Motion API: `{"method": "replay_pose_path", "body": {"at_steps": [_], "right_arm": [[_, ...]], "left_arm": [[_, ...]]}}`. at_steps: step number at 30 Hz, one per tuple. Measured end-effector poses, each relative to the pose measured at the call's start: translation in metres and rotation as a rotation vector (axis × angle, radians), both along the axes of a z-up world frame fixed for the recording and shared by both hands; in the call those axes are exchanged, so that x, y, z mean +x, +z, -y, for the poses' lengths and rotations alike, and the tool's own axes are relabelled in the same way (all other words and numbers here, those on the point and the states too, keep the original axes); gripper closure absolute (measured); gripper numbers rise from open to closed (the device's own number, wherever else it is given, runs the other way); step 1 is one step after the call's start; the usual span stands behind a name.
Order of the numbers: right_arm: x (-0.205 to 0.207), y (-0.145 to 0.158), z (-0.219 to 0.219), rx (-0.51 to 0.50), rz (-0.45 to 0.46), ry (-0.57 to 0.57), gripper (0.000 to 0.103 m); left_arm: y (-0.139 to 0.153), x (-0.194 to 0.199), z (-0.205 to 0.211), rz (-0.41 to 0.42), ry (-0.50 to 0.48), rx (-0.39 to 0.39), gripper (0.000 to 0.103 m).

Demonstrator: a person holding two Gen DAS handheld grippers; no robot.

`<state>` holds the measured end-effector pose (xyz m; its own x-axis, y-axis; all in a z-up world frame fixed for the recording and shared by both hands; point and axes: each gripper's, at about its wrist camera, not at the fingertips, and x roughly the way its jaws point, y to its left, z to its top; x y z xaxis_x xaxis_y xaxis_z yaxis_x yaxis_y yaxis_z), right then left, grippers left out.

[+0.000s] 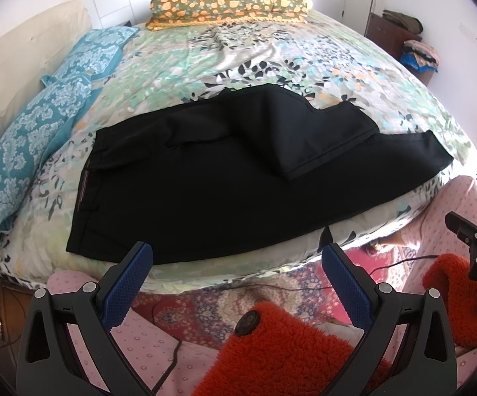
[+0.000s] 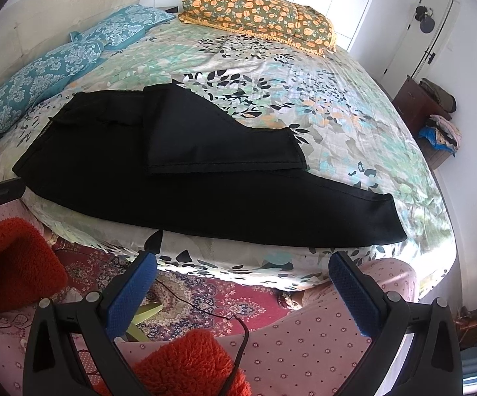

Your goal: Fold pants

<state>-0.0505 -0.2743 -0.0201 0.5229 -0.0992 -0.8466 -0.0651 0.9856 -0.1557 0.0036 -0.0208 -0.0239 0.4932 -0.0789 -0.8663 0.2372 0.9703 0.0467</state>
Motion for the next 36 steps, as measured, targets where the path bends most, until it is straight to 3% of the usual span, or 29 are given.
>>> {"method": "replay_pose_path", "body": {"at_steps": [8, 15, 24, 36], "right_arm": [[0.001, -0.004, -0.005, 0.001, -0.012, 0.022, 0.000], [-0.003, -0.003, -0.021, 0.010, 0.003, 0.123, 0.000], [0.001, -0.005, 0.004, 0.084, -0.003, 0.032, 0.000], [0.003, -0.008, 0.004, 0.118, -0.002, 0.057, 0.000]], "left_arm": [[0.000, -0.001, 0.000, 0.000, -0.005, 0.002, 0.001], [-0.001, 0.000, 0.003, -0.005, -0.014, 0.006, 0.001], [0.000, 0.001, 0.013, -0.005, -0.041, 0.035, 0.001], [-0.002, 0.002, 0.020, -0.003, -0.061, 0.058, 0.001]]}}
